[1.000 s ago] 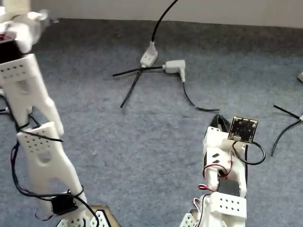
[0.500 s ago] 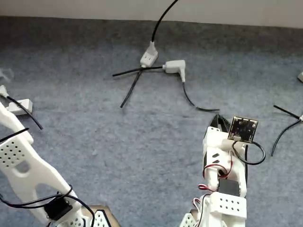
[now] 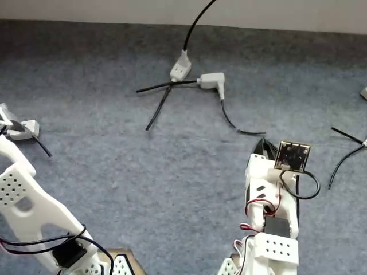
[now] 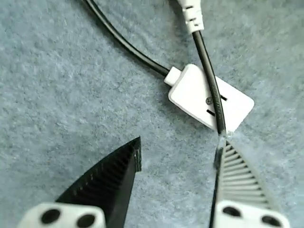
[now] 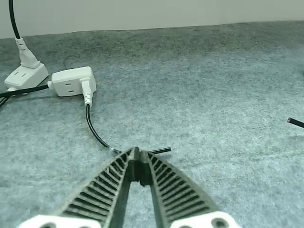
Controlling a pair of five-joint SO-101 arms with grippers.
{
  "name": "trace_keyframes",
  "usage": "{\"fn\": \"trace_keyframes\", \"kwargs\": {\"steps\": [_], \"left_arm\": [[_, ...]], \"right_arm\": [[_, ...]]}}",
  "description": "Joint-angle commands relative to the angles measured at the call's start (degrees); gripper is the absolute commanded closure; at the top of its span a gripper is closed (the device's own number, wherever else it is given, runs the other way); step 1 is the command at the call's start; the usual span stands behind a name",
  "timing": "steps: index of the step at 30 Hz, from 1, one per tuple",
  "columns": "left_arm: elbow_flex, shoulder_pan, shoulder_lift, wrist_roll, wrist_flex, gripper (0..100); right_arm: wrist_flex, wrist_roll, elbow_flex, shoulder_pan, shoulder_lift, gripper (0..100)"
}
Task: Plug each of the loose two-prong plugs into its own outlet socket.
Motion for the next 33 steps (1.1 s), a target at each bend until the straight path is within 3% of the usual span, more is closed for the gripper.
{"fn": "trace_keyframes", "kwargs": {"steps": [1, 6, 13, 18, 24, 27, 33], "left_arm": [[-0.04, -0.13, -0.66, 18.99, 0.62, 74], [0.31, 1.01, -0.57, 30.59, 0.62, 74], [0.22, 4.53, 3.3, 39.03, -0.35, 75], [-0.13, 6.46, 11.21, 39.38, -3.52, 75], [-3.56, 7.87, 12.18, 39.3, 0.09, 76], [-5.93, 7.43, 12.44, 39.03, 0.18, 83], [-7.25, 8.84, 12.7, 31.3, 0.18, 100]], "right_arm": [[-1.01, 0.7, 5.58, -1.01, -0.4, 99.2], [-1.01, 0.7, 5.58, -1.1, -0.4, 99.2], [-1.01, 0.7, 5.58, -1.1, -0.4, 99.2], [-1.01, 0.7, 5.58, -1.1, -0.4, 99.2], [-1.01, 0.7, 5.58, -1.1, -0.4, 99.2], [-1.01, 0.7, 5.58, -1.1, -0.4, 99.2], [-1.01, 0.7, 5.58, -1.1, -0.4, 99.2]]}}
